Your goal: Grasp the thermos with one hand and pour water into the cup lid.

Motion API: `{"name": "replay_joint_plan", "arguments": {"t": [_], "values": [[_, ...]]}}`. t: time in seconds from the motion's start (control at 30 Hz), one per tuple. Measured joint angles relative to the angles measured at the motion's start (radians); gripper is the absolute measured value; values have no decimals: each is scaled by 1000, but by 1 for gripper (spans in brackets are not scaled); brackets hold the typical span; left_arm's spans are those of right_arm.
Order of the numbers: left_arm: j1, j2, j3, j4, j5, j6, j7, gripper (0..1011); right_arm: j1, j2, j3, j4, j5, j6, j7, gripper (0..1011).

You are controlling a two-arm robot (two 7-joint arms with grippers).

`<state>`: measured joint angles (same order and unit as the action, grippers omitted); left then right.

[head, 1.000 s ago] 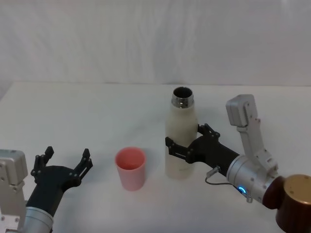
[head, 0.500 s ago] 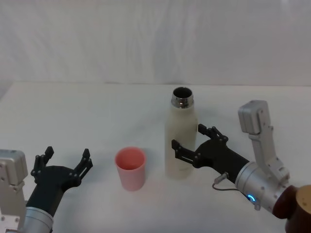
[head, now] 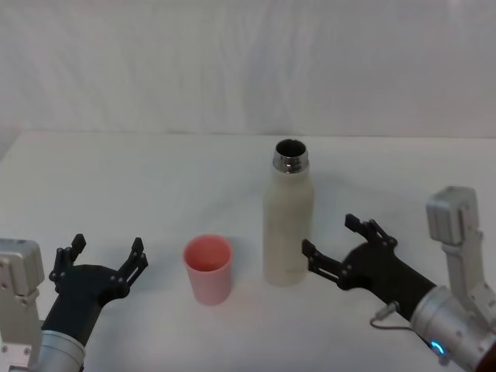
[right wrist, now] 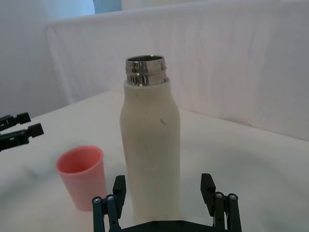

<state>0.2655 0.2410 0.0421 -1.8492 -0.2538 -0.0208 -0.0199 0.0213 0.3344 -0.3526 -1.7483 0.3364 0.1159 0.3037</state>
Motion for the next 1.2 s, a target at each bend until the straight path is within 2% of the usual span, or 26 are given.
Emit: {"name": "replay_joint_plan", "arguments": {"t": [0.2,0.4,0.73,1.2], "values": [[0,0,0,0,0,0,0,1001,-43,15,11,-19,4,-30,0,1000],[0,0,0,0,0,0,0,1001,-68,13,15,-17,0,-60,-8,1000],[0,0,0,0,0,0,0,1001,-66,-13,10,22,-4,-83,-7,1000],[0,0,0,0,0,0,0,1001,-66,-11,10,19,-5,-81,-6,1000]]}}
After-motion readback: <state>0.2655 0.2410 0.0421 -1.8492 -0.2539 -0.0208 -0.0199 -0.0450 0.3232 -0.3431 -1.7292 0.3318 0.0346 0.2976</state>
